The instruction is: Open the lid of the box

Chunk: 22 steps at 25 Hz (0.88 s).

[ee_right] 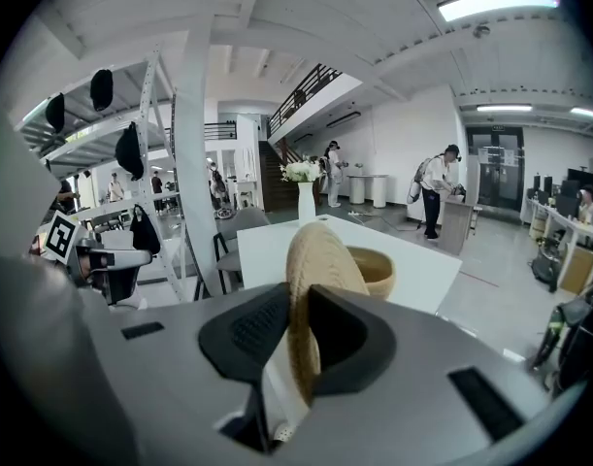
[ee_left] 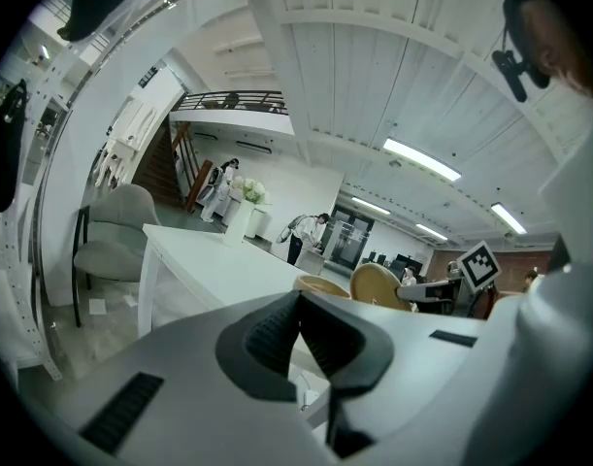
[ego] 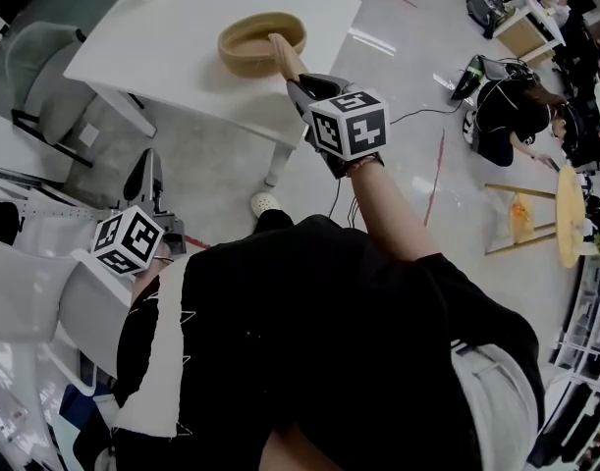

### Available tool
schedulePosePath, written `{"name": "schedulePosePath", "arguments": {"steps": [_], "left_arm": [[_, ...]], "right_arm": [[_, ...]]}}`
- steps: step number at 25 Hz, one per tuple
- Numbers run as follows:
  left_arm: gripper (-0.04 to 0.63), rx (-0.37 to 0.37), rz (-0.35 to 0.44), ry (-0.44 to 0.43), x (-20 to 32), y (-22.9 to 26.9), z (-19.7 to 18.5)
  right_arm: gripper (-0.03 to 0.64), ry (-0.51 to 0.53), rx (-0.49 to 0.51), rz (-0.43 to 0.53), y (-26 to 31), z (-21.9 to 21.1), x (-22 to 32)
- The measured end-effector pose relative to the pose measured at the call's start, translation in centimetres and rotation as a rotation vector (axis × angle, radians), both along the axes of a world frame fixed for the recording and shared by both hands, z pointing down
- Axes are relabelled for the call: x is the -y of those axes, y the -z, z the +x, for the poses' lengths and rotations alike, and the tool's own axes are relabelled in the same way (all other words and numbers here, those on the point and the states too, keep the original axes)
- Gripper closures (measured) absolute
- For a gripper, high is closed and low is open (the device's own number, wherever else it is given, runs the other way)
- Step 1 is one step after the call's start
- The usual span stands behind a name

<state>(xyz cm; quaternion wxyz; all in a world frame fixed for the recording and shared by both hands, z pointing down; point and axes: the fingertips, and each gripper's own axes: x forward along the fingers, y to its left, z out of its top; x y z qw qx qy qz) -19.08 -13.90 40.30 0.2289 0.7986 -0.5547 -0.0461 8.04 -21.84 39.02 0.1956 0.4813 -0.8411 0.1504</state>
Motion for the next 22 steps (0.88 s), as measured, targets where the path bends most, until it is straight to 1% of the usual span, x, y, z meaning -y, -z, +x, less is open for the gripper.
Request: {"name": "schedulePosePath", "arguments": {"steps": [3,5,8,15,20,22], "left_arm": [[0.584,-0.018,0.003,0.001,-0.5,0.4,-0.1],[0.584,-0.031,0.009,-0.004,-0.7,0.8,0.0],[0.584,-0.050,0.023,-0.032,-0.7,1.7,0.9],[0.584,-0.047,0.068,-0.109,-0.6,3.7,3.4],[0.584,-0.059,0.079,-0.132,-0.8,4.3,4.0],[0.584,-0.051,0.082,-0.136,-1.0,4.3,4.1]], "right_arm": [[0.545,0.017,-0.005,-0.004,-0.1,-0.9,-1.0],[0.545,0.027,0.011,-0.008,0.1,-1.6,-1.5],[0.545,0.038,0.069,-0.021,0.5,-2.8,-2.3],[0.545,0.065,0.199,-0.045,1.4,-5.7,-3.7],[0.543,0.070,0.245,-0.036,2.1,-7.2,-4.1],[0.543,0.065,0.263,-0.036,2.3,-7.5,-4.1]]}}
